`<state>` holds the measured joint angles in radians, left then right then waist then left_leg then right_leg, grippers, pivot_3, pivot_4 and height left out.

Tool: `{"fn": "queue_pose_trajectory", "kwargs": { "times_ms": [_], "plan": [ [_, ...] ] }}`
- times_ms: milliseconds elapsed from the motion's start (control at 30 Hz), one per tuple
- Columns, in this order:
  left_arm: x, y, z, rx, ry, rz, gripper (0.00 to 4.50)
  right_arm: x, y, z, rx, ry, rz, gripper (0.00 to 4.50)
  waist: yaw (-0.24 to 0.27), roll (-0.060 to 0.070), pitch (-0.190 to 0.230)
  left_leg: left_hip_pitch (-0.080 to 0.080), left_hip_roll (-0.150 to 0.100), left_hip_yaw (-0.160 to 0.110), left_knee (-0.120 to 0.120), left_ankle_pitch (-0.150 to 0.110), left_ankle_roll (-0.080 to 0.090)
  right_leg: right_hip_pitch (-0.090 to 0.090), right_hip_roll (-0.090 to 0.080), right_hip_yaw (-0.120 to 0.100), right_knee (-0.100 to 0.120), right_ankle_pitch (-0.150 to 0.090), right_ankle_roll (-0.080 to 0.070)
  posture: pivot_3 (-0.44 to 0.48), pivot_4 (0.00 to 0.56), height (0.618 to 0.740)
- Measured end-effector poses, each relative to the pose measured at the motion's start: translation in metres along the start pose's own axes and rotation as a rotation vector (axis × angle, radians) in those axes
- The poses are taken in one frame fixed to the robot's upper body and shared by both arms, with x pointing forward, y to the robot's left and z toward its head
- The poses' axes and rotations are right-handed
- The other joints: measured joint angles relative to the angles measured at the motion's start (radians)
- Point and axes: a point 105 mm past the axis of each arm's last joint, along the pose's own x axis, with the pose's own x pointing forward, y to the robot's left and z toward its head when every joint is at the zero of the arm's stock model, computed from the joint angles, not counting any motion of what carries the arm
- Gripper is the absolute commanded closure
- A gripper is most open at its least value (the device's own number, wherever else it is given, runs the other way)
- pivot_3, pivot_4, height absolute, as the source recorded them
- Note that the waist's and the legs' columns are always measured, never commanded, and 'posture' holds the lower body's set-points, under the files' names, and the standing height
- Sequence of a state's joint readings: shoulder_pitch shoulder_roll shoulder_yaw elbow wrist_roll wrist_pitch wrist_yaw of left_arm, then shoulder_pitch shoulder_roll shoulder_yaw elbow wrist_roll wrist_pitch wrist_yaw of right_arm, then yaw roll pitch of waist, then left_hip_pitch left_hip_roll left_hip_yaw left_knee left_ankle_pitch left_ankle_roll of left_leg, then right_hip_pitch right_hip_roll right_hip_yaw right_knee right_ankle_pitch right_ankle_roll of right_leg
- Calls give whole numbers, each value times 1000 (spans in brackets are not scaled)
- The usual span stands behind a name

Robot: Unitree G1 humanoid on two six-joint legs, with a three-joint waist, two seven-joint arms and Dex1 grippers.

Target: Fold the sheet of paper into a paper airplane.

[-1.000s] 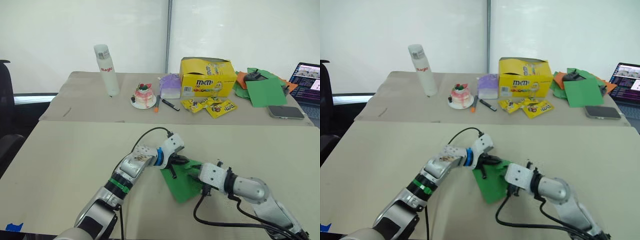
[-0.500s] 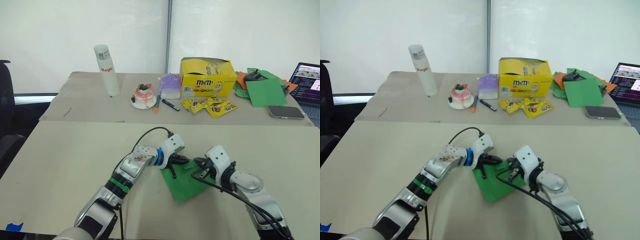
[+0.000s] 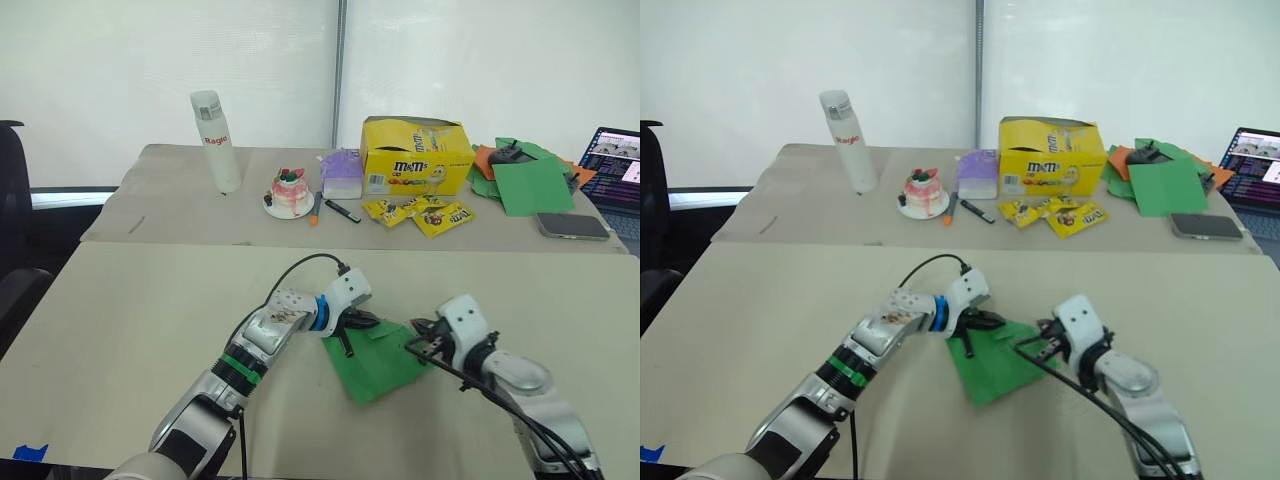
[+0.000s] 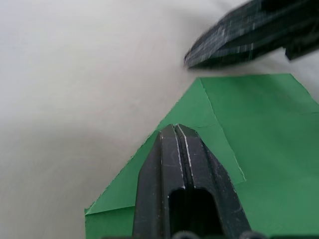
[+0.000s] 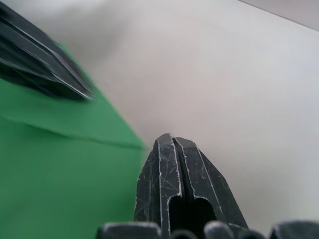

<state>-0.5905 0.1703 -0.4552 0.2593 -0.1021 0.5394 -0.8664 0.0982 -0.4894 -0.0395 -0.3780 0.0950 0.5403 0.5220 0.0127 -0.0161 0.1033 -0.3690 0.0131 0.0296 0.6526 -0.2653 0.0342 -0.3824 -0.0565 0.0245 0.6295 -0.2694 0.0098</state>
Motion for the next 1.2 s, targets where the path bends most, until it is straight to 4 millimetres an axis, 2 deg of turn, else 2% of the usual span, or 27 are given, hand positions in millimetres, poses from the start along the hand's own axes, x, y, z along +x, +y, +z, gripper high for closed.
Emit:
{"fn": "queue_pose_trajectory", "kwargs": {
  "times_ms": [67,133,233,300,367,467,700,867,1000,1200],
  "plan": [
    [0,0,0,0,1,-2,4500,-1,-5,0,0,-15,-13,4481,-2,-1,0,0,0,0,0,0,0,0,0,0,0,0,0,0,150,738],
    [0,0,-1,0,0,-4,4500,1,-1,8,6,-63,6,4481,-3,-1,1,0,0,0,0,0,0,-1,1,1,0,0,0,0,150,738],
    [0,1,0,2,-4,-1,4500,10,17,29,-43,-141,86,4481,-5,-1,1,0,0,0,0,0,0,-1,1,1,0,0,0,0,150,738],
    [0,1,1,5,-8,0,4500,16,30,34,-69,-149,131,4481,-2,0,0,-1,0,0,0,0,0,-1,1,1,0,0,0,0,150,738],
    [0,1,1,6,-10,3,4500,19,40,32,-74,-140,161,4481,-1,0,0,-1,0,0,0,0,0,-1,1,2,0,0,0,0,150,738],
    [0,1,1,3,-14,13,4500,22,45,25,-72,-102,175,4481,-2,0,0,-1,0,1,0,0,0,-1,1,2,0,0,0,0,150,738],
    [-5,7,-2,-21,-25,54,4500,24,47,20,-73,-74,186,4481,-4,0,0,0,1,0,0,0,0,-1,1,3,0,0,0,0,150,738],
    [-18,22,-6,-49,-34,133,4500,26,48,21,-75,-69,201,4481,-9,0,0,0,1,0,-1,0,0,-1,1,3,0,0,0,0,150,738],
    [-25,27,-9,-79,-46,176,4500,28,50,22,-81,-70,215,4481,-15,-1,0,1,1,0,-1,0,0,-1,2,3,1,0,0,0,150,738],
    [-49,38,-18,-127,-53,278,4500,34,53,26,-92,-73,237,4481,-28,-1,0,1,2,1,-3,0,0,-2,3,6,1,0,0,0,150,738]
  ]
}}
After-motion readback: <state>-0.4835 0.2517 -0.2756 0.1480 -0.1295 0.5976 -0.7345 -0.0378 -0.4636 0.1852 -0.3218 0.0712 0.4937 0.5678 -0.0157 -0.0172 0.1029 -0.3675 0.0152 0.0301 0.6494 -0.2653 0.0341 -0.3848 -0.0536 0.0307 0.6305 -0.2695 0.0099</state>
